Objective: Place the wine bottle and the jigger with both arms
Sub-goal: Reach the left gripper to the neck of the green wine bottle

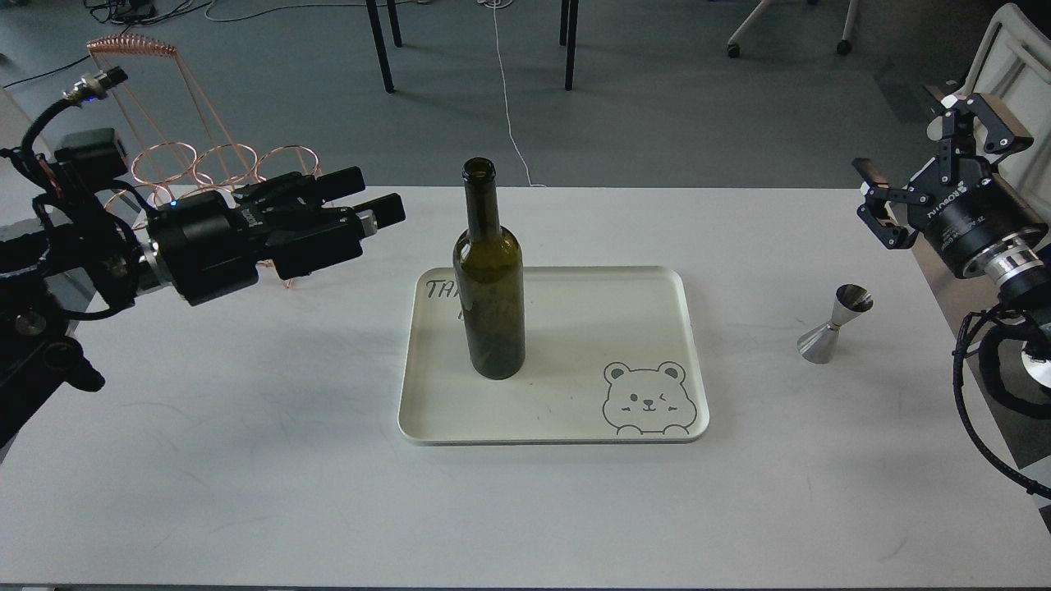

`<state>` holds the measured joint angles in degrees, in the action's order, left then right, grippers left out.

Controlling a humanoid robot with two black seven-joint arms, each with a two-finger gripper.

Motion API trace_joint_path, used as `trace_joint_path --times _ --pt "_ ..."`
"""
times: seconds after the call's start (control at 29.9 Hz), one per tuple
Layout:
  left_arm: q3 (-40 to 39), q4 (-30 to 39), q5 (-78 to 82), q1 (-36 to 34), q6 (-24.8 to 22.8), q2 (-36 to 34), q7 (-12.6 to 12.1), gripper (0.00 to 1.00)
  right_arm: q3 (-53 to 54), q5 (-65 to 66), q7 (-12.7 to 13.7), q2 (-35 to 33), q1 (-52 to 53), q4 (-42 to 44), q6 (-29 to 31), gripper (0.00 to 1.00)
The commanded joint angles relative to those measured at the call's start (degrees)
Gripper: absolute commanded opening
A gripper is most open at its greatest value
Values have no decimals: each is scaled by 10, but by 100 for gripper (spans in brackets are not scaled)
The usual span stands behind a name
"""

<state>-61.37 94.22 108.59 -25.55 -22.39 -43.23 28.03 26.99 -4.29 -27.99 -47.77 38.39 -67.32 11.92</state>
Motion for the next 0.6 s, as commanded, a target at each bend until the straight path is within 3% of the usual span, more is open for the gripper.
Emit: trace_joint_path --times 0.0,0.17,0.57 --pt "58 -5 60 -57 5 8 0 98 0 0 0 8 -2 2 1 94" --pt "117 -47 99 -114 20 45 0 98 -4 0 0 8 -5 4 1 94" --pt "136 -92 97 -130 20 100 0 98 -7 2 0 7 -11 6 -1 94"
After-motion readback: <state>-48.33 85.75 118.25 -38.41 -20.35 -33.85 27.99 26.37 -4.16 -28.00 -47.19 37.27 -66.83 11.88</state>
